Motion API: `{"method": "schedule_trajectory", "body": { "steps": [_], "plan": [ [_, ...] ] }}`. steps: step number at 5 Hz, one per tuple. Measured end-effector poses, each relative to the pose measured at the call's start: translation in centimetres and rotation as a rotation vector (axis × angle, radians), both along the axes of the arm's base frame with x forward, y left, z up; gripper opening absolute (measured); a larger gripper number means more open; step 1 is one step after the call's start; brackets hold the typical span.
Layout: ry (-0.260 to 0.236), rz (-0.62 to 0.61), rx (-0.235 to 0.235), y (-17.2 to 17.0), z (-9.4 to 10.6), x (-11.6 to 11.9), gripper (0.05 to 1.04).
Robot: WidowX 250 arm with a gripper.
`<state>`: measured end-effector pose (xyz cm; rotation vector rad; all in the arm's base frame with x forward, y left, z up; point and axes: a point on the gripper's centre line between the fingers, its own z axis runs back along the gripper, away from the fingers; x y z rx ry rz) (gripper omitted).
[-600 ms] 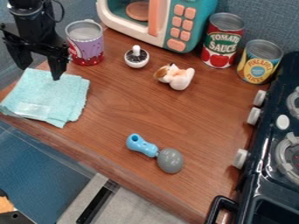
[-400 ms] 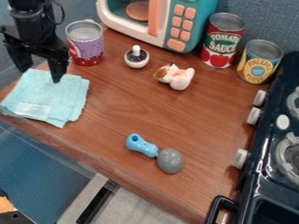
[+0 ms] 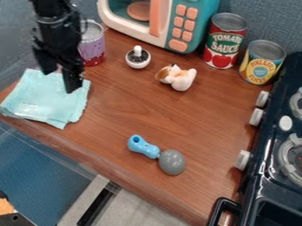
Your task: Move the blue ice cream scoop to the upper right of the table
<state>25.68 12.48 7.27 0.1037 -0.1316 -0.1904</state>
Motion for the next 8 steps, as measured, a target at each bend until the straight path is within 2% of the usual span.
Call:
{"method": "schedule_trajectory", "body": {
  "steps": [1,2,3,4,5,6,8],
  "plan": [
    [0.038,-0.250,0.015,-2.8,0.9,0.2,0.999],
    [0.062,-0.502,0.050,-6.1,1.1,0.2,0.999],
    [0.113,-0.746,0.029,-9.2,0.2,1.1,0.999],
    [0.149,-0.998,-0.001,-12.2,-1.7,1.4,0.999],
    [0.199,-1.223,0.001,-14.9,-3.5,1.6,0.998],
    [0.228,-1.300,0.050,-16.5,-3.8,1.3,1.000],
    [0.268,-1.280,0.043,-16.6,-4.9,0.6,1.000]
  ]
}}
